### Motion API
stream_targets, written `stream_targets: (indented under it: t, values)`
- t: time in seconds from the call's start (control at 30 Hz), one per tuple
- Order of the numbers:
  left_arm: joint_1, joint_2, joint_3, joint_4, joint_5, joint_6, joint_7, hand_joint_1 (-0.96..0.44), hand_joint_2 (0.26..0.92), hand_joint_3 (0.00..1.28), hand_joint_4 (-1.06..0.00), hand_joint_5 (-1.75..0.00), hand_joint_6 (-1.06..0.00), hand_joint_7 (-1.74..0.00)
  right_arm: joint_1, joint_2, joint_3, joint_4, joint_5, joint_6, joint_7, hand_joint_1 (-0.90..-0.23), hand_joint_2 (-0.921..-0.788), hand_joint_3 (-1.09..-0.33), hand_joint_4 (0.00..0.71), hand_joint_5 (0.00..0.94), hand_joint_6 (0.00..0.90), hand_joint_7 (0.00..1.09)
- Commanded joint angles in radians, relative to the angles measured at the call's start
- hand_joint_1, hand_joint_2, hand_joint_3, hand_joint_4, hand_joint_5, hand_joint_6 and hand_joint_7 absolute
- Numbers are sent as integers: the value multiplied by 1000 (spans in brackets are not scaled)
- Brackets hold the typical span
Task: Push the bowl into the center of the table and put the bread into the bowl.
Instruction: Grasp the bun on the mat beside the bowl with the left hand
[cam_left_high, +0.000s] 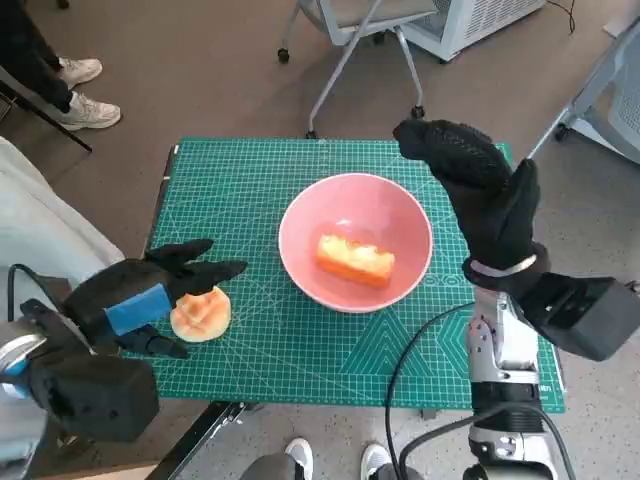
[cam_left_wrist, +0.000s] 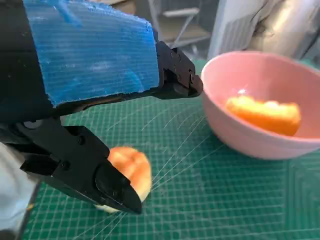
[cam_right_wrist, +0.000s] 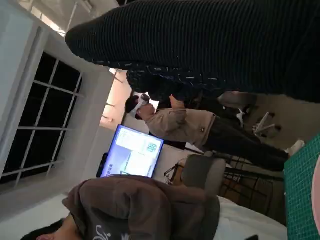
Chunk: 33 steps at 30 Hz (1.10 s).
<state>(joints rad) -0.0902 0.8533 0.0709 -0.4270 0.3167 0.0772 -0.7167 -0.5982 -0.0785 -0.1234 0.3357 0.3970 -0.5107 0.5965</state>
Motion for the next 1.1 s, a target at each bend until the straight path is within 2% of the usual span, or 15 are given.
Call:
stream_targets:
  t: [0.03,0.6,1.1]
  values:
    - [8,13,-21,-4,30,24,-7,262,689,8,-75,0,-243,0,32,-11,-7,-5,10,13,7,-701,-921,-733,184,0,-1,602]
    - [-13,-4,-129,134,146,33,29,228,702,9,-113,-11,-248,-5,41,-14,-13,-11,0,8,-4,-706,-921,-733,180,0,0,610]
    - [-84,-32,-229,320,231,32,70,187,752,31,-284,-17,-346,-16,38,-12,-16,3,-4,-1,-5,-694,-921,-731,181,1,-1,614]
